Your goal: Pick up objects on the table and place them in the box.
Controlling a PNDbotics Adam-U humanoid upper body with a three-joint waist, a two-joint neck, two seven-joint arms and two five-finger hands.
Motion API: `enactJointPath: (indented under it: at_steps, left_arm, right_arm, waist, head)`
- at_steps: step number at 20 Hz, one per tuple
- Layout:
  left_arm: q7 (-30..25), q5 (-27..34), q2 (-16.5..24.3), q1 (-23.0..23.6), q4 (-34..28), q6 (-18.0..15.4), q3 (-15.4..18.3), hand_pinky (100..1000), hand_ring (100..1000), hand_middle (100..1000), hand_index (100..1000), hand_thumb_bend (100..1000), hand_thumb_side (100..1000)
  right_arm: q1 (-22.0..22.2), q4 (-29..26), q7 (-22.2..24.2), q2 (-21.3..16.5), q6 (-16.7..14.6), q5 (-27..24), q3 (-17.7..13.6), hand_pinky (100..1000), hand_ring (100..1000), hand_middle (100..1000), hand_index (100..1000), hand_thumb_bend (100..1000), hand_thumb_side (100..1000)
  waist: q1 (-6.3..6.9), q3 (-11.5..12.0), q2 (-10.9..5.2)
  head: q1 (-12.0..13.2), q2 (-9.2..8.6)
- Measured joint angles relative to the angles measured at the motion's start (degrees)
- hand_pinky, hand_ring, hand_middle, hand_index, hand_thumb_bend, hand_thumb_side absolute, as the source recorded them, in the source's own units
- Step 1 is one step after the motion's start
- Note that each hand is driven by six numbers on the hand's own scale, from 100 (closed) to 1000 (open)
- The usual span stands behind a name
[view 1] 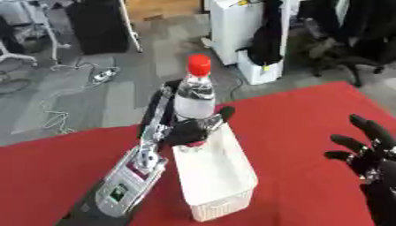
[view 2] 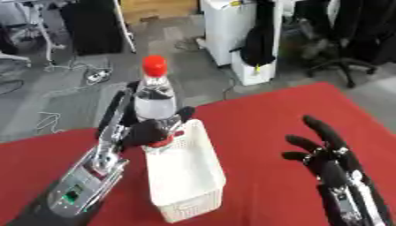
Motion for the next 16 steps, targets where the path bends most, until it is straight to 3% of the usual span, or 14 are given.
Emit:
enactJointPath:
  at_steps: [8,14,16]
  left_arm:
    - [-1.2,-2.0,0.0,0.0,0.0,-0.9,0.0,124,523,376,383,209,109]
    - [-1.1,-2.2,0.0,0.0,-0.2,-2.4,1.1,284,659,474,454,267,358]
    - [-1.0,-2.2,0.0,0.0,-0.5,-2.9,1.3,351,732,513,486,360,494]
  right_arm:
    - [0.0,0.0,0.1,0.0,0.1,0.0,0.0,765,863,996,1000,100,711]
    - [0.0,0.0,0.2,0.0,0.2,0.0,0.0,766,863,997,1000,100,711]
    - [0.0,0.0,0.2,0.0,0.2,0.0,0.0,766,863,997,1000,100,711]
  waist:
    - [0.43,-0.1,0.48]
    - [0.51,0.0,0.58]
    - [0.53,0.0,0.58]
  head:
    - [0.0,0.00]
    - [-0.1,0.00]
    - [-0.1,0.00]
